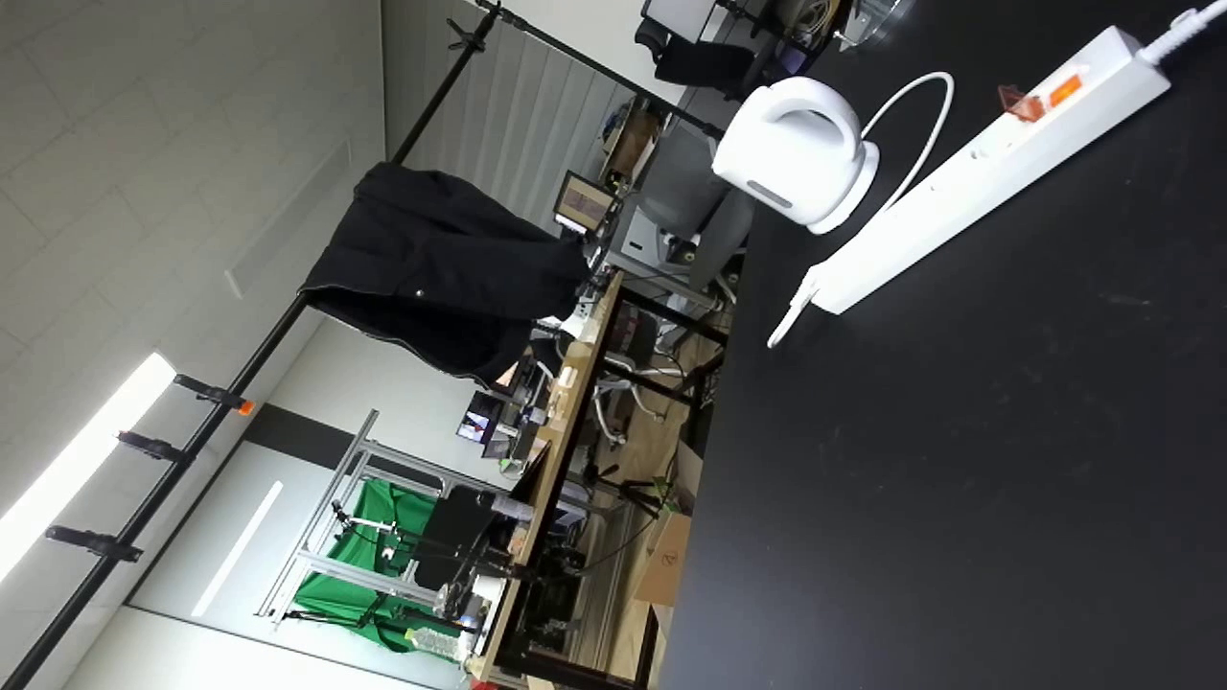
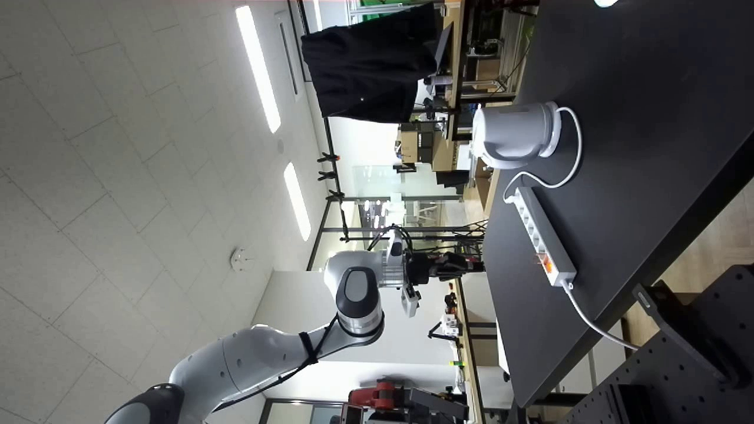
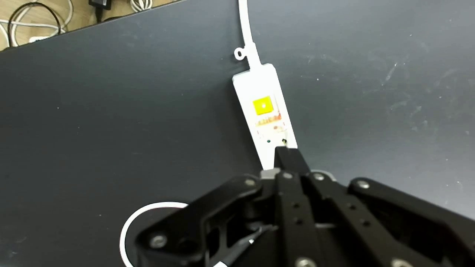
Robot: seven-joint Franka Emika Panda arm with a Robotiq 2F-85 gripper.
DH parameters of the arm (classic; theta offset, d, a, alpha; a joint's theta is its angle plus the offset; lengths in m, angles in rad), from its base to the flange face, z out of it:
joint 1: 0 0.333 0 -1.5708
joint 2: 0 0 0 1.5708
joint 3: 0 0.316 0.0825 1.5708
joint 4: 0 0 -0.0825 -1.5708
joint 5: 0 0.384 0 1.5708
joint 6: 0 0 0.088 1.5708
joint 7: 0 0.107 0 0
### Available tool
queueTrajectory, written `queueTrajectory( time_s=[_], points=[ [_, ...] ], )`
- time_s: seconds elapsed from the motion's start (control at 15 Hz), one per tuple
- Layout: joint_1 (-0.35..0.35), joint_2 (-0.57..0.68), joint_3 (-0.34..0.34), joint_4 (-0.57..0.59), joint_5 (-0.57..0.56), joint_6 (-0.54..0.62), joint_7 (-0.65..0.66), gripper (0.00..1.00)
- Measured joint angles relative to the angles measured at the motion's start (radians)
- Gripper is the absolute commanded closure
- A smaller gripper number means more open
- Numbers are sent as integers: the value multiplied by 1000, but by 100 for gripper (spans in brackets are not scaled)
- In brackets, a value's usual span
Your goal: Press the power button on the extension cord.
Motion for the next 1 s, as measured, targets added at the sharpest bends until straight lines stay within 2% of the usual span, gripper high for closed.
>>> queueTrajectory(
  time_s=[0.2, 0.6, 1.0],
  points=[
    [7, 2, -7, -3, 56, 0, -70, 100],
    [24, 11, -46, -4, 270, -26, -317, 100],
    [24, 26, -77, -3, 351, -70, -436, 100]
  ],
)
